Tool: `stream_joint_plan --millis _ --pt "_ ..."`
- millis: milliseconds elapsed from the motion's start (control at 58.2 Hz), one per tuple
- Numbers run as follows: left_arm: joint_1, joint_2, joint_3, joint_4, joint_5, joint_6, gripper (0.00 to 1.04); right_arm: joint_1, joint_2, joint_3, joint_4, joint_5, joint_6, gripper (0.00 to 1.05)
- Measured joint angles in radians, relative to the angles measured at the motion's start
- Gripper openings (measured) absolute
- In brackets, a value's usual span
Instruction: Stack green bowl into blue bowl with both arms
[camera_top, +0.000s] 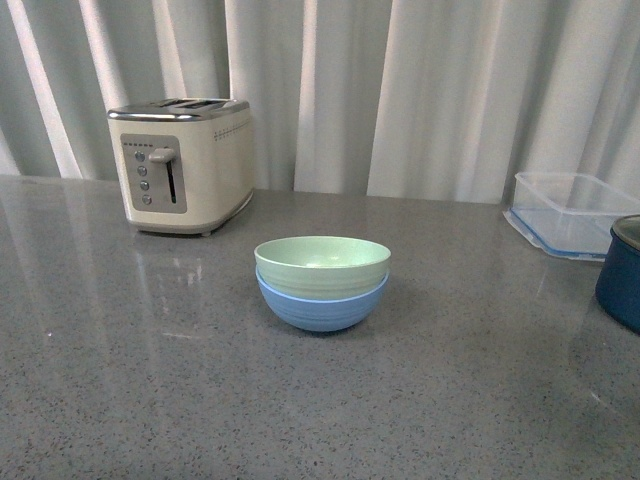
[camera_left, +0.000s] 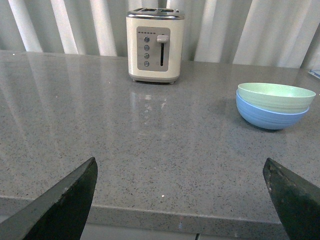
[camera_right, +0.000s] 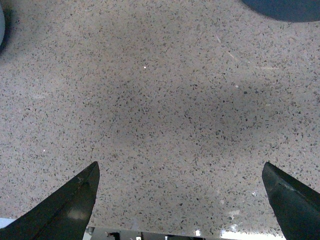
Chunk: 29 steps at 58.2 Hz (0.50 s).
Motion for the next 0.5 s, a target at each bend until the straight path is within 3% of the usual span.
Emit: stream_joint_plan --millis 103,172,292,344,395,499 --pt "0.0 0.0 0.0 0.0 0.0 0.0 0.98 0.003 -0.002 -0.012 0.028 0.014 -0.007 0.94" --pt "0.0 0.0 0.0 0.0 -0.001 0.0 0.98 0.033 -0.059 -0.183 0.412 0.119 -0.07 0.83" --pt "0.0 0.0 0.0 0.0 0.0 0.0 0.98 0.05 -0.129 -0.439 0.99 0.135 -0.126 0.63" --pt "0.0 0.0 0.0 0.0 0.0 0.0 0.98 0.05 -0.158 -0.497 1.139 0.137 -0.139 0.54" --pt "0.0 0.0 0.0 0.0 0.0 0.0 0.98 0.05 -0.198 -0.54 1.227 0.14 -0.146 0.44" --pt "0.0 0.0 0.0 0.0 0.0 0.0 0.98 0.05 -0.27 -0.617 1.242 0.14 -0.155 0.21"
